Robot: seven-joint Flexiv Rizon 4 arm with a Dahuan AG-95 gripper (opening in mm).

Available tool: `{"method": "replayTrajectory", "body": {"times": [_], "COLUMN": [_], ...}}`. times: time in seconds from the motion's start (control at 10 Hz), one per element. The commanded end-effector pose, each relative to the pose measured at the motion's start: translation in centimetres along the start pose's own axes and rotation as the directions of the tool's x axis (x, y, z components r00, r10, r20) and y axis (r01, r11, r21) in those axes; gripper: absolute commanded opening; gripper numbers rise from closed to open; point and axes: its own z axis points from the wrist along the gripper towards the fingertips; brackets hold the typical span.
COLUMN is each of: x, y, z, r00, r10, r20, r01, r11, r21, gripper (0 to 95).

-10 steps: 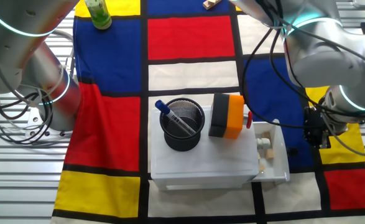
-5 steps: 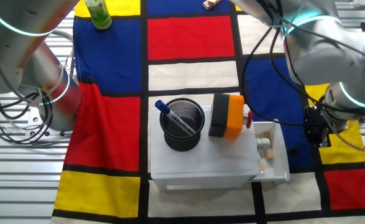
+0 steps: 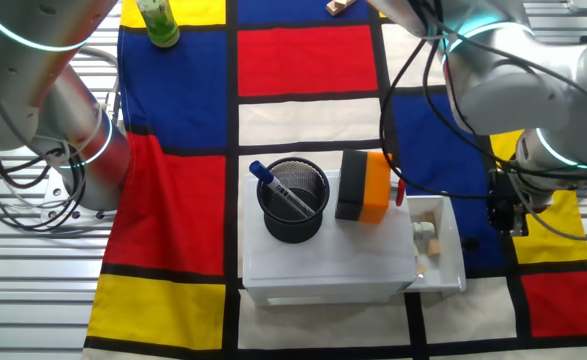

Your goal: Use the gripper to push and close the drawer

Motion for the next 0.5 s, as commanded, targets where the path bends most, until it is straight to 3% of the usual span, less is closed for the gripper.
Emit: {"method": "replayTrajectory", "body": {"times": [0.1, 0.5], "x": [-0.05, -0.05], "y": [-0.05, -0.05], "z": [0.04, 0.04], "r00": [0.999, 0.997], "r10": [0.043, 0.076], "r20": [-0.010, -0.019], "r01": [-0.043, -0.076], "r11": [0.999, 0.997], "r21": [0.011, 0.013], "gripper": [0.0, 0.0]}}
